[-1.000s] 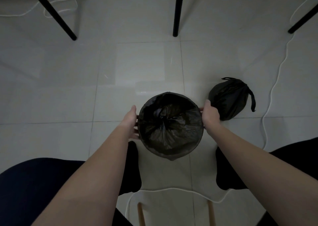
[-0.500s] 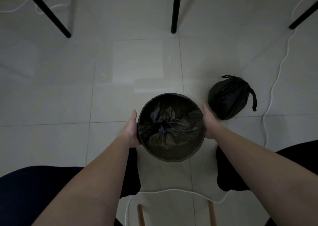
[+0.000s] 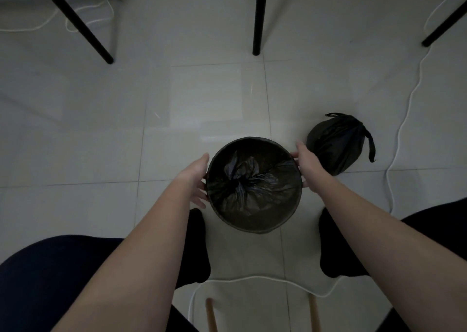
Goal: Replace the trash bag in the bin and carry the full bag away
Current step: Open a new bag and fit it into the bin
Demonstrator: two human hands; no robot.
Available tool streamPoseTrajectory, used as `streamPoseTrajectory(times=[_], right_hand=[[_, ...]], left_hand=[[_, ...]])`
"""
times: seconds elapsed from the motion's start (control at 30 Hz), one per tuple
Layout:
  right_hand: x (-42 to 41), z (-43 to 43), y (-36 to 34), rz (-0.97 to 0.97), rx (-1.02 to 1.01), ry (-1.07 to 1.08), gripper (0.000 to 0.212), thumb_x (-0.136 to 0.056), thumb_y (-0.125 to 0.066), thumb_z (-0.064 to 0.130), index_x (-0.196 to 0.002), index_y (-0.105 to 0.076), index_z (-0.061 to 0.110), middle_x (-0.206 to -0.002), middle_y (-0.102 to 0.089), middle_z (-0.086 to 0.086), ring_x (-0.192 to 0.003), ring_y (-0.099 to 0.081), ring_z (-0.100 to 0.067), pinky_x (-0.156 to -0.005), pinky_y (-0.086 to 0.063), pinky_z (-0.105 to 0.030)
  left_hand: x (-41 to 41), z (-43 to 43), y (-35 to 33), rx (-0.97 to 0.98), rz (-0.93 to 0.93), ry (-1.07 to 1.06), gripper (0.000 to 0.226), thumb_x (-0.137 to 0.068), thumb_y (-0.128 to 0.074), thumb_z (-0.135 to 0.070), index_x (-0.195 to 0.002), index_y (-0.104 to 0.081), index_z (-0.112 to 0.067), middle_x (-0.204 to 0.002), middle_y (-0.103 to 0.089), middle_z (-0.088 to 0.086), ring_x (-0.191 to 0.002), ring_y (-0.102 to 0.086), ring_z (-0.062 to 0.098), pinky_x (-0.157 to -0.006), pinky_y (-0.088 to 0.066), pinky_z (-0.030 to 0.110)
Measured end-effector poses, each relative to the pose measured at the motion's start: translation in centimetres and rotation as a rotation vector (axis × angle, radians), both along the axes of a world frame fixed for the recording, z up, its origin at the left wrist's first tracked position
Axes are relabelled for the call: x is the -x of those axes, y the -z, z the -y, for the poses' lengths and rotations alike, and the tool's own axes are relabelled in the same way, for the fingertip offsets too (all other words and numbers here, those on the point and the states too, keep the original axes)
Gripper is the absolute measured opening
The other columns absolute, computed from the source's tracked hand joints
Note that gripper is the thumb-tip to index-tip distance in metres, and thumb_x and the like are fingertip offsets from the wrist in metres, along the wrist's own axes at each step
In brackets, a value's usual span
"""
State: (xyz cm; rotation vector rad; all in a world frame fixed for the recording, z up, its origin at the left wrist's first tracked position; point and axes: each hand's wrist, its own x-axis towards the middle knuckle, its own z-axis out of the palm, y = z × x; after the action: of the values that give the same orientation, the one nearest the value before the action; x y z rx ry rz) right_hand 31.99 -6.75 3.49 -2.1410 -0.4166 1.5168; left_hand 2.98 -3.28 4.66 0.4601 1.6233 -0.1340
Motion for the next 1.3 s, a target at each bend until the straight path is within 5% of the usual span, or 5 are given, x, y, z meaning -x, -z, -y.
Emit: streamPoseTrajectory(times=[0.2, 0.5, 0.77, 1.03, 1.3], right_hand=[[-0.6, 1.4, 0.7, -0.204, 0.141, -0.069, 0.078, -0.094, -0.021, 0.082, -0.110, -0.070, 0.023, -0.113, -0.072, -0.004, -0.102, -0.064, -0.026, -0.090, -0.053, -0.046], [-4.6, 0.4, -0.2, -0.181, 0.148, -0.036, 0.071, -0.097, -0.026, 0.076, -0.135, -0.057, 0.026, -0.133, -0.056, -0.005, -0.128, -0.050, -0.035, -0.108, -0.034, -0.071], [-3.8, 0.5, 0.1, -0.375, 0.154, -0.012, 0.085, -0.091, -0.026, 0.085, -0.151, -0.045, 0.027, -0.149, -0.046, 0.001, -0.120, -0.051, -0.033, -0.076, -0.055, -0.060], [-3.8, 0.2, 0.9, -0.133, 0.128, -0.001, 0.076, -0.098, -0.026, 0.075, -0.140, -0.060, 0.022, -0.148, -0.054, -0.006, -0.133, -0.049, -0.034, -0.107, -0.040, -0.065], [-2.0, -0.1, 2.2, -0.464, 0.145, -0.038, 0.087, -0.091, -0.017, 0.084, -0.132, -0.065, 0.025, -0.138, -0.060, -0.004, -0.124, -0.056, -0.033, -0.094, -0.053, -0.058]], left_hand=[[-0.2, 0.5, 0.4, -0.091, 0.131, -0.185, 0.082, -0.092, -0.029, -0.085, -0.130, -0.051, -0.015, -0.128, -0.060, 0.018, -0.109, -0.063, 0.043, -0.073, -0.056, 0.052], [2.1, 0.0, 1.8, -0.136, 0.074, -0.183, 0.082, -0.098, -0.021, -0.077, -0.152, -0.051, -0.023, -0.162, -0.042, 0.011, -0.145, -0.038, 0.049, -0.115, -0.026, 0.072], [0.4, 0.3, 2.4, -0.131, 0.375, -0.289, 0.096, -0.086, -0.034, -0.090, -0.155, -0.044, -0.023, -0.149, -0.055, 0.013, -0.123, -0.062, 0.047, -0.102, -0.049, 0.065], [0.3, 0.4, 2.5, -0.315, 0.004, -0.296, 0.066, -0.101, -0.027, -0.072, -0.130, -0.060, -0.022, -0.133, -0.060, 0.004, -0.124, -0.054, 0.034, -0.103, -0.043, 0.054], [1.1, 0.6, 3.3, -0.125, 0.350, -0.424, 0.097, -0.086, -0.026, -0.092, -0.133, -0.066, -0.017, -0.131, -0.071, 0.010, -0.124, -0.064, 0.036, -0.104, -0.049, 0.058]])
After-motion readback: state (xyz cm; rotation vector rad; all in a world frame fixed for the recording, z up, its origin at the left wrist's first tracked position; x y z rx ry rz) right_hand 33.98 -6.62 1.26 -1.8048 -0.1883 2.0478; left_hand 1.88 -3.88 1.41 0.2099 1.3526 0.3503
